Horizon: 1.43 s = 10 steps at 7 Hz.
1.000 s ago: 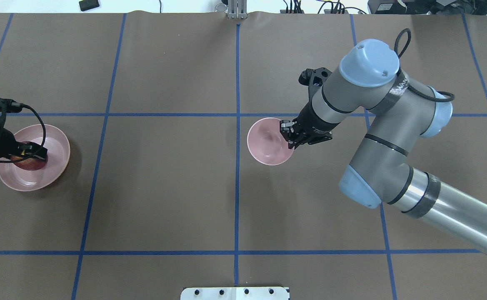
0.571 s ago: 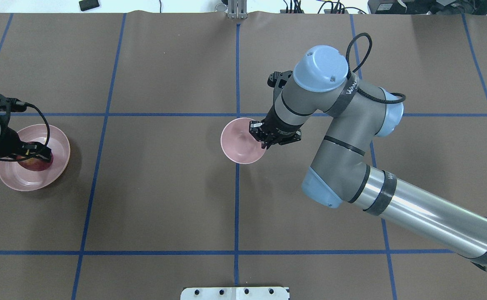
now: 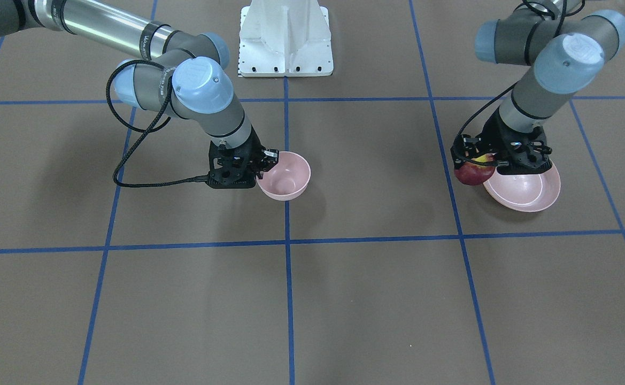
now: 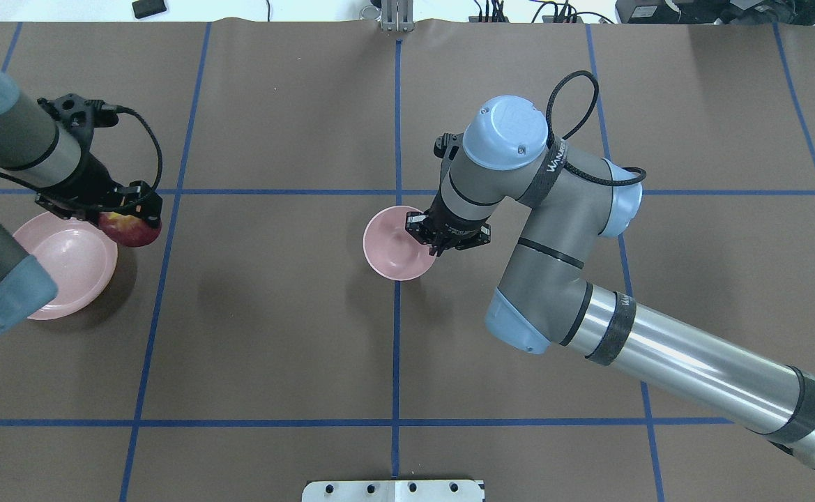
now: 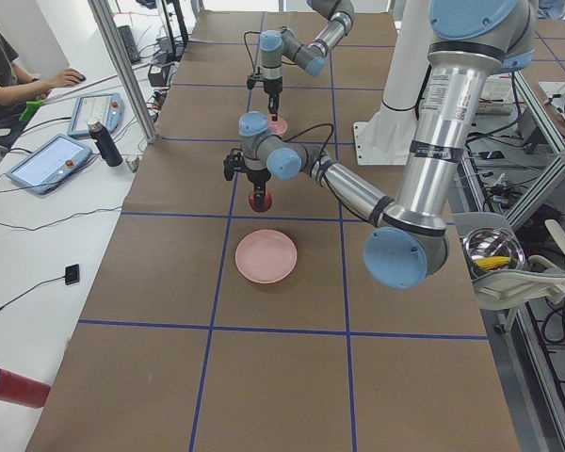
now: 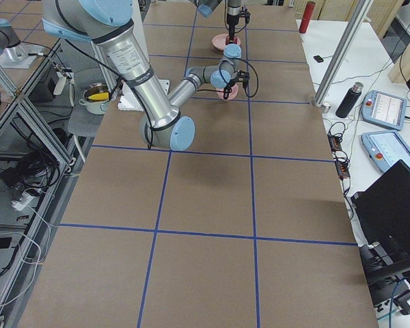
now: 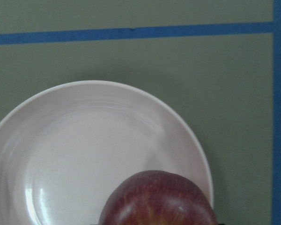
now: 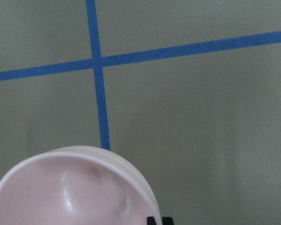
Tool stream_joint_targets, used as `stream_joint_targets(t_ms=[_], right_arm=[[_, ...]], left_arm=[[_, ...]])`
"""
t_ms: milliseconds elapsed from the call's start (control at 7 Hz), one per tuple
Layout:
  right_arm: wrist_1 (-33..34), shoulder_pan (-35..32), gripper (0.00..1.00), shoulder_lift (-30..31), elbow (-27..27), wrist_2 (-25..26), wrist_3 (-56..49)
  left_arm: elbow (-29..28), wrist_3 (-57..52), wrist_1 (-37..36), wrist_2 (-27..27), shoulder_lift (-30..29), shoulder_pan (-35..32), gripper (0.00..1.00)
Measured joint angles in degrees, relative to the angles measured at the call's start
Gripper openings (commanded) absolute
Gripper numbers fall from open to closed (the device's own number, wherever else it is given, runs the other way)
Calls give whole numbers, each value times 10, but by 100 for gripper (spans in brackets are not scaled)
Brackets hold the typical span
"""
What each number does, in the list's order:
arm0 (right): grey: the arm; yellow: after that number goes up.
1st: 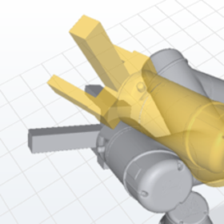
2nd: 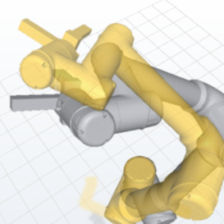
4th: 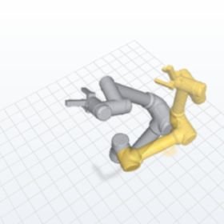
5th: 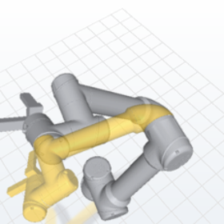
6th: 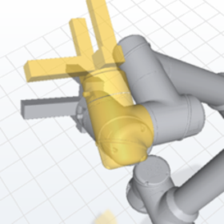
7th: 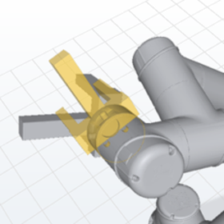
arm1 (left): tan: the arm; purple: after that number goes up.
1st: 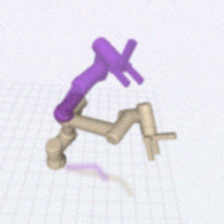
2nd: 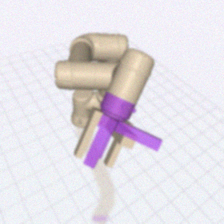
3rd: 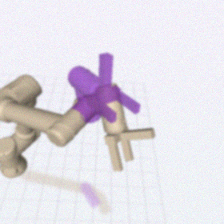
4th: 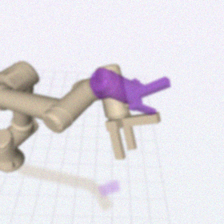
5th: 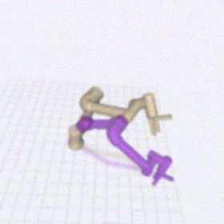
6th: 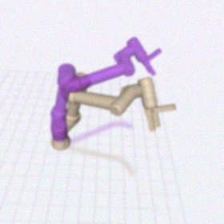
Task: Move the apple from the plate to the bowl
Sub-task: 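Carry the apple toward the bowl with the left gripper while the right withdraws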
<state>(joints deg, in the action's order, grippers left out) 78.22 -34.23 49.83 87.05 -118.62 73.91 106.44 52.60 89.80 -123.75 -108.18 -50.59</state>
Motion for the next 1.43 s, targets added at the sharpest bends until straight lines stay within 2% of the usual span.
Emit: stream_joint_targets(t_ms=[286,429,857,1000,1143,1429], right_arm=[[-13,3,75,1,-3,2,1],[-14,3,99,2,-3,2,1],[-16,-2,100,10,6,-4,3],[-16,-16,100,32,32,-18,0],[-16,-44,100,78,75,-47,-14],[-15,-133,100,194,144,-125,-111]], left_arm=[[0,66,-43,2,-73,30,0],[-2,101,-46,2,-97,48,0],[-10,183,-48,30,-153,98,0],[-19,200,-48,40,-174,110,0],[-32,214,-47,56,-198,126,0],[-108,231,-42,76,-275,144,0]])
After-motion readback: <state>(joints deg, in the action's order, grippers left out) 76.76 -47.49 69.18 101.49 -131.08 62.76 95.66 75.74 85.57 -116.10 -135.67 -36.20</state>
